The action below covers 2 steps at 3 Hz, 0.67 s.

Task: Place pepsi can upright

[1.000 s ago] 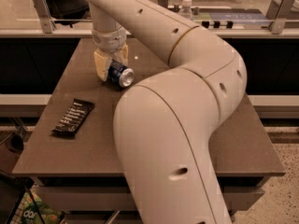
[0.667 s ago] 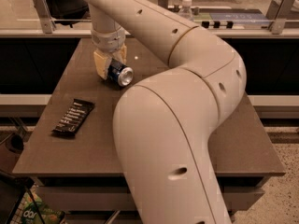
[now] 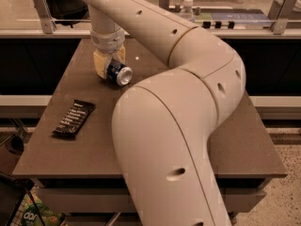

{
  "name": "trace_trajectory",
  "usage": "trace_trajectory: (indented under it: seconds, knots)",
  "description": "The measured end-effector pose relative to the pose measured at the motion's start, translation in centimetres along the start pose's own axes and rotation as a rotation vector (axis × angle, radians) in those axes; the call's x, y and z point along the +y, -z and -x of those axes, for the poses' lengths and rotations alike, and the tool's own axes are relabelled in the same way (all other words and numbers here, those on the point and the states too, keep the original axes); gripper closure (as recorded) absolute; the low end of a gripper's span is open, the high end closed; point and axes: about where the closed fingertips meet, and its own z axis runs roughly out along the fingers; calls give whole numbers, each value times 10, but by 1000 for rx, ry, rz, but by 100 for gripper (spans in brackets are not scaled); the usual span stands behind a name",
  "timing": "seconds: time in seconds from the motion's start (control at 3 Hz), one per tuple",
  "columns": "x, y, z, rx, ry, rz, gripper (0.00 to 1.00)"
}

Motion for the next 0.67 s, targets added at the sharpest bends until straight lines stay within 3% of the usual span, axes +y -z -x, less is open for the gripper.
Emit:
trace_trajectory:
  seconds: [0.67]
  knots:
    - [-5, 6, -2, -25, 3, -11, 100]
